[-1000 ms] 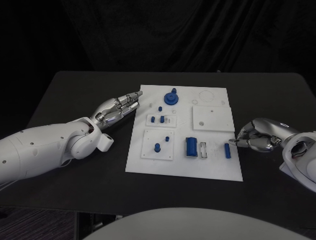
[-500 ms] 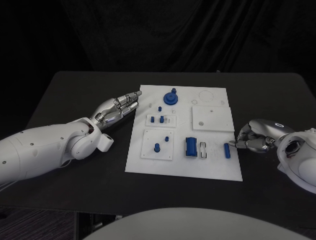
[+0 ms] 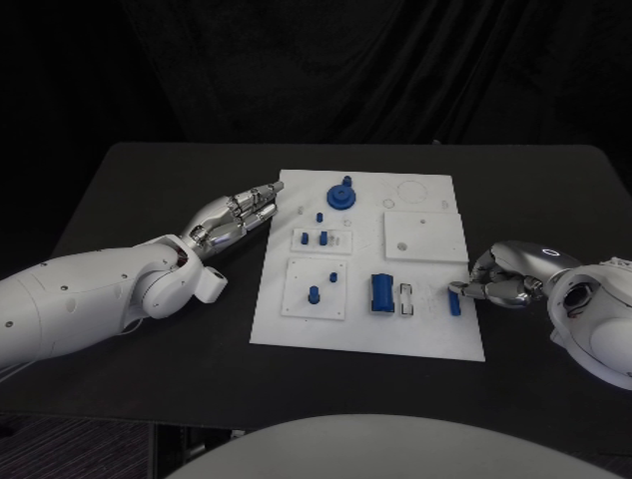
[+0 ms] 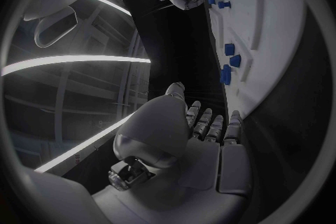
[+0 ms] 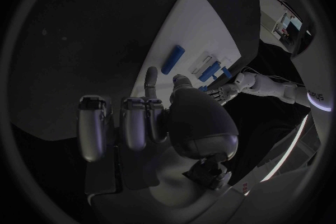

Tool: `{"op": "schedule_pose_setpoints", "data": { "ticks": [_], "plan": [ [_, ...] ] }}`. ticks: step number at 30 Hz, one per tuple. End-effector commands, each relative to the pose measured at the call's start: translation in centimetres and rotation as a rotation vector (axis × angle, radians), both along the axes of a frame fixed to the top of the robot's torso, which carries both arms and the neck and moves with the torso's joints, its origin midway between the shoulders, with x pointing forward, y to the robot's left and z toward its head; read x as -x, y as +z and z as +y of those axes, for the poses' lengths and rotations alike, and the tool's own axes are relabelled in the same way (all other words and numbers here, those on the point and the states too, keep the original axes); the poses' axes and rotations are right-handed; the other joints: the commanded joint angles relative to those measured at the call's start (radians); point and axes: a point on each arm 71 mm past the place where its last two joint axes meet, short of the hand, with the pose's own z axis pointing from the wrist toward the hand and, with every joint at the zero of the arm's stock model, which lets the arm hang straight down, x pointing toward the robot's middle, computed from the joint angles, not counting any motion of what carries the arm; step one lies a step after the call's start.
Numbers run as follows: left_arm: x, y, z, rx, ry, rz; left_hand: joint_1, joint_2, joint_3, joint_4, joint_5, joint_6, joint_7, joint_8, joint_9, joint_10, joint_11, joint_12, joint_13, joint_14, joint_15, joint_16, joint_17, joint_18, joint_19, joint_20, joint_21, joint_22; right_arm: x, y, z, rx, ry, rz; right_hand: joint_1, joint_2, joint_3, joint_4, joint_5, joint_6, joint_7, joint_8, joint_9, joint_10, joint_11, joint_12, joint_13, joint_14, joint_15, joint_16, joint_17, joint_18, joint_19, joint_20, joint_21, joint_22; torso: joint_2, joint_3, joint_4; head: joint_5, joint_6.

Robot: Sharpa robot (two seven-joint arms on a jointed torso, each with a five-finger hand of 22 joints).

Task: Assemble the parts on the task board

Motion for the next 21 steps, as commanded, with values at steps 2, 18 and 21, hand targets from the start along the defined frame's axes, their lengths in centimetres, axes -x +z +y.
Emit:
{"op": "schedule_pose_setpoints", "data": {
  "ticks": [2,18,21],
  "plan": [
    [0.16,0.44,-0.09,0.051,-0.02,-0.055,0.009,0.003,0.0,0.007,0.005,-0.009,0.0,0.002,-0.001,-0.001,0.008,0.007,0.001,0.0,0.009,-0.004,-0.001,0.007,-0.003,0.006,0.004,-0.001,0.24,-0.05,0.09,0.016,-0.007,0.005,-0.026,-0.011,0.022,0.0,0.003,-0.001,0.013,-0.037,-0.039,0.104,0.012,0.003,0.263,0.093,0.011,-0.002,0.199,-0.005,0.081,0.009,-0.003,0.249,0.0,0.0001,-0.0008,0.002,0.0],
    [0.23,0.35,-0.08,0.047,-0.023,-0.043,0.009,0.004,0.001,0.006,0.005,-0.01,0.001,0.001,-0.001,-0.001,0.013,0.008,0.001,0.0,0.013,-0.004,-0.001,0.007,-0.002,0.009,0.004,-0.001,0.36,-0.41,0.56,0.052,-0.004,0.046,-0.038,-0.065,0.13,-0.014,-0.423,0.039,0.026,-0.108,-0.129,0.104,0.025,0.003,0.263,0.095,0.023,0.004,0.212,-0.005,0.082,0.023,0.0,0.25,0.0,0.0008,-0.0009,0.006,0.0],
    [0.24,0.35,-0.04,0.047,-0.023,-0.042,0.009,0.004,0.001,0.006,0.005,-0.01,0.001,0.001,-0.001,-0.001,0.013,0.008,0.001,0.0,0.013,-0.004,-0.001,0.007,-0.002,0.009,0.004,-0.001,0.35,-0.5,0.77,0.055,-0.002,0.05,-0.009,-0.069,0.141,-0.026,-0.423,0.042,0.026,-0.113,-0.137,0.104,0.025,0.003,0.263,0.095,0.023,0.005,0.213,-0.006,0.083,0.023,0.002,0.251,0.0,0.0006,-0.0007,0.005,0.0]
  ]
}}
